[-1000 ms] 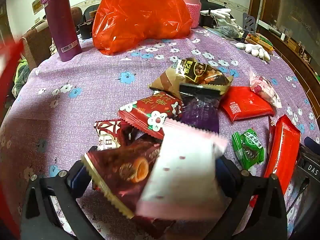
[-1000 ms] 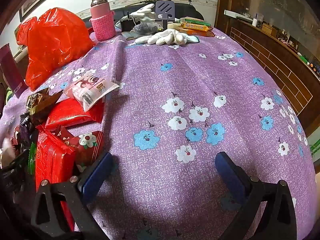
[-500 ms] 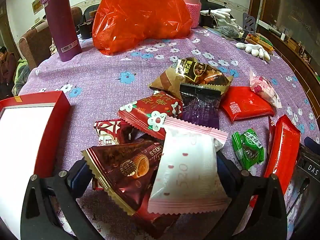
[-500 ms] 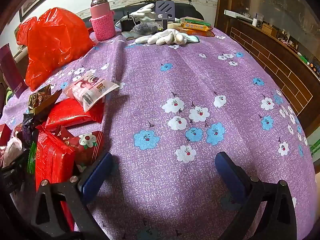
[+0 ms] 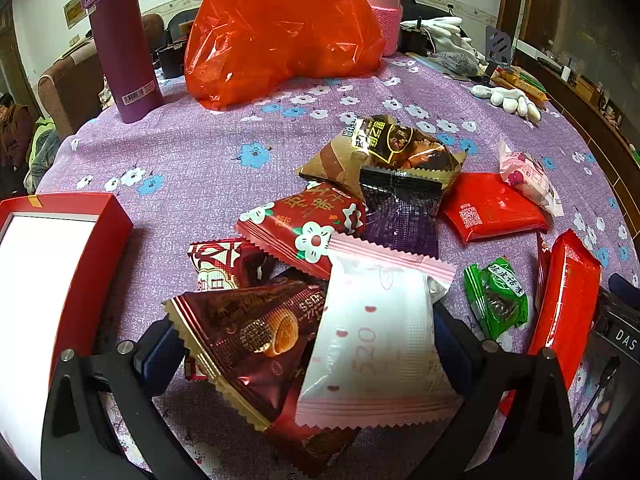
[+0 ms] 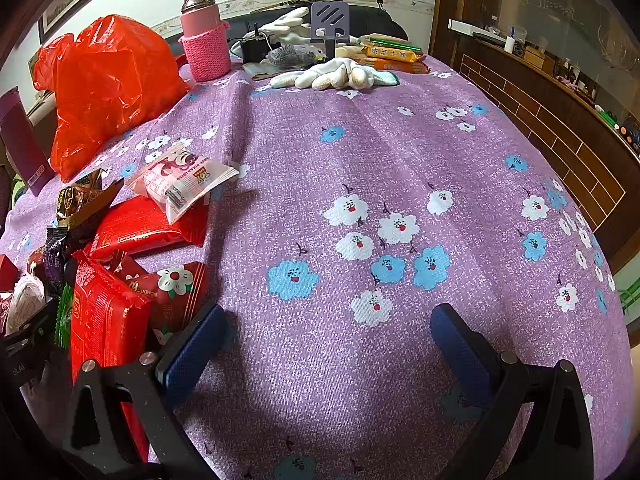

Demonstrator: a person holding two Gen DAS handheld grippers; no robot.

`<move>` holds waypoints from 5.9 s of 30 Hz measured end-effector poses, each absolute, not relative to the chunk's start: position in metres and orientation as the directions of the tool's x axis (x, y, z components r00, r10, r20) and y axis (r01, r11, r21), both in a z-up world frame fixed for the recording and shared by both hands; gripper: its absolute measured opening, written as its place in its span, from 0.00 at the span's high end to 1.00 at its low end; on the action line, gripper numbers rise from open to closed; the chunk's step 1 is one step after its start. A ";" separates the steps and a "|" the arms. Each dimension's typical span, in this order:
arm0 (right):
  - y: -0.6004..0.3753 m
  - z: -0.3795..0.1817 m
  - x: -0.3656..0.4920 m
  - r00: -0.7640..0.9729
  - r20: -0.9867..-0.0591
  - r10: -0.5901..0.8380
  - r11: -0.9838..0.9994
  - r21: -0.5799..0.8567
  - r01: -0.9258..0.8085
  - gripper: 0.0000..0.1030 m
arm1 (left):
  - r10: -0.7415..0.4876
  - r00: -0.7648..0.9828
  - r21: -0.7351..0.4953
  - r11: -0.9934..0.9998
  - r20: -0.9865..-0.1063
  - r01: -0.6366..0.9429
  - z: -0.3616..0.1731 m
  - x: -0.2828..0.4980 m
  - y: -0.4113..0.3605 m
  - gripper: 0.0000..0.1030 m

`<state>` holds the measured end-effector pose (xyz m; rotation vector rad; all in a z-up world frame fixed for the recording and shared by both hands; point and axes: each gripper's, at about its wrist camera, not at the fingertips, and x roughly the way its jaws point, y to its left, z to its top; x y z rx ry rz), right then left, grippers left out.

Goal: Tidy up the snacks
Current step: 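Close the left gripper on the white-pink pastry packet in the pile, then lift the white-pink packet with the left gripper while the right grasps a red rectangular packet, then carry both packets over the red-rimmed white box and open both grippers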

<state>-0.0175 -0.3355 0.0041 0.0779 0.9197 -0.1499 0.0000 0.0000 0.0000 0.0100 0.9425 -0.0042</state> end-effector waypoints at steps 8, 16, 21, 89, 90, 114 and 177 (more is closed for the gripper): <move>-0.335 0.003 -0.017 0.596 -0.797 -0.096 0.987 0.003 0.163 0.00 | 0.001 0.588 0.007 1.000 -0.809 0.008 0.000 0.000 0.000 0.00; -0.337 0.002 -0.017 0.570 -0.819 -0.068 0.993 0.002 0.121 0.00 | -0.046 0.562 -0.027 0.999 -0.826 0.041 0.017 -0.029 0.025 0.00; -0.344 0.005 -0.019 0.563 -0.826 -0.035 0.993 0.035 0.112 0.00 | -0.034 0.665 -0.037 0.999 -0.746 0.009 0.053 -0.062 0.046 0.00; -0.316 0.023 -0.021 0.603 -0.740 0.298 0.928 0.373 -0.001 0.42 | -0.258 0.504 -0.044 0.917 -0.825 0.397 0.028 -0.025 -0.038 0.65; -0.316 0.022 -0.022 0.601 -0.738 0.306 0.925 0.380 -0.005 0.41 | -0.258 0.506 -0.043 0.917 -0.823 0.397 0.028 -0.029 -0.037 0.66; -0.261 0.021 -0.051 0.602 -0.798 0.033 0.998 -0.003 -0.059 0.55 | -0.374 0.510 -0.145 0.890 -0.775 0.432 0.036 -0.065 -0.028 0.76; 0.026 0.064 -0.115 0.239 -0.649 0.722 0.607 0.428 -0.670 0.52 | 0.118 0.709 -0.038 0.979 -0.695 -0.200 0.054 -0.179 0.225 0.50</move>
